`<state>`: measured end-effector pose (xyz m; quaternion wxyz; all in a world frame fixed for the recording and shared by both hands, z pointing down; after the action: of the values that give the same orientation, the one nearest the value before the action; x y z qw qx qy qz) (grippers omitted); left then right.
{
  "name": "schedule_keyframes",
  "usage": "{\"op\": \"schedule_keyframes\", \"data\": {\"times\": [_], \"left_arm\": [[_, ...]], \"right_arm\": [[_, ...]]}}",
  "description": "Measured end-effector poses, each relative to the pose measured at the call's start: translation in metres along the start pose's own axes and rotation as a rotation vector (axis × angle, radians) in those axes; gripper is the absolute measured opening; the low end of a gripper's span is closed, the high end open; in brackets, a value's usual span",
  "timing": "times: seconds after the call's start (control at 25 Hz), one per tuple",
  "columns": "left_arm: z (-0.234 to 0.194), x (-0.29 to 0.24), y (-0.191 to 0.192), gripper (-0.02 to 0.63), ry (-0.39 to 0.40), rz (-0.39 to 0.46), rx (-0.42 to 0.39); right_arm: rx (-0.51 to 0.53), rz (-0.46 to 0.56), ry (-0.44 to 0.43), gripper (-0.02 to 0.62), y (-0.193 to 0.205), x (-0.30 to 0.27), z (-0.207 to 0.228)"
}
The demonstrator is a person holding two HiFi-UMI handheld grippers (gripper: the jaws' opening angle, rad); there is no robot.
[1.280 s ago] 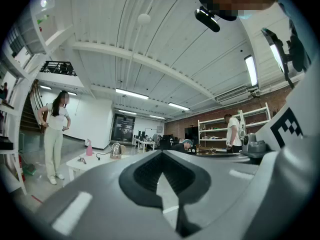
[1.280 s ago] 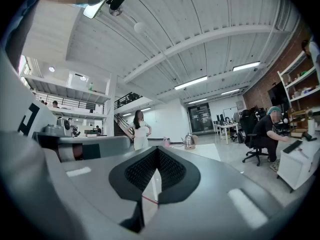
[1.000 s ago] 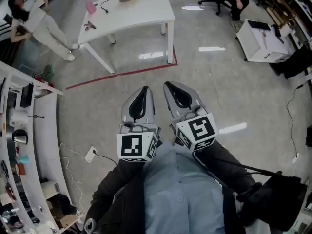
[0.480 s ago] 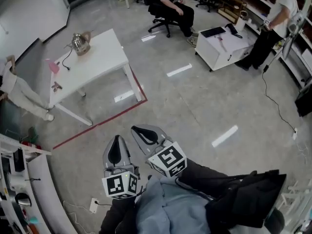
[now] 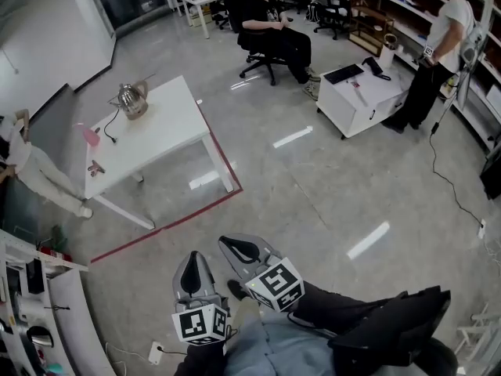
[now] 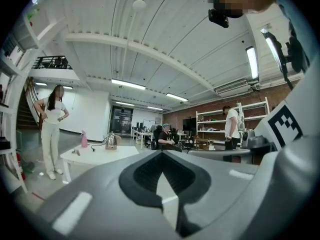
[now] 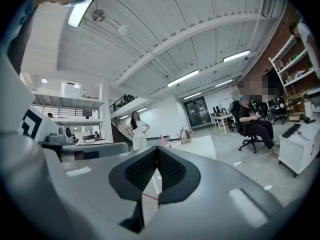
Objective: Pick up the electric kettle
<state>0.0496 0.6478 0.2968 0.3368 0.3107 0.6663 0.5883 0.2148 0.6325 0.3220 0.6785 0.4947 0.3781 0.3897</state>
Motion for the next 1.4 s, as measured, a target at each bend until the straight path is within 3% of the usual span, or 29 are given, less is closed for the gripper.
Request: {"op": "schedule_keyframes", "data": {"times": [0.28,0.68,1.12,1.4], "left_arm": [[-0.018,-0.035,0.007,0.002,0.013,0.017,0.034],[-0.142,-0.078,-0.001,0.002,0.016,0.044,0.074],[-0.234,-0.1,-0.04,0.002,0.022,0.169,0.02],[-0.252,-0.12,-0.044,0.002,0.06,0.166,0.001]], "right_arm": [[0.008,-0.027,0.009,0.026,-0.002,-0.025,0.021],[0.018,-0.089,-0.013,0.026,-0.01,-0.157,-0.01],[0.102,0.007,-0.014,0.026,-0.05,-0.251,-0.046],[0.177,0.041,0.004,0.026,-0.06,-0.277,-0.052]]}}
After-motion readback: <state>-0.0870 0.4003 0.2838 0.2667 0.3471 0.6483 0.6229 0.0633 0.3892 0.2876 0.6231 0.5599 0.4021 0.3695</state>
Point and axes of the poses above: the fingertips, and each gripper's own axes: x backward along the fingers, z to its right, y out of its underside, the point moved 10 cm from there along x, backward along the fingers, and after that the axes turned 10 degrees about y, right-handed, at the moved point
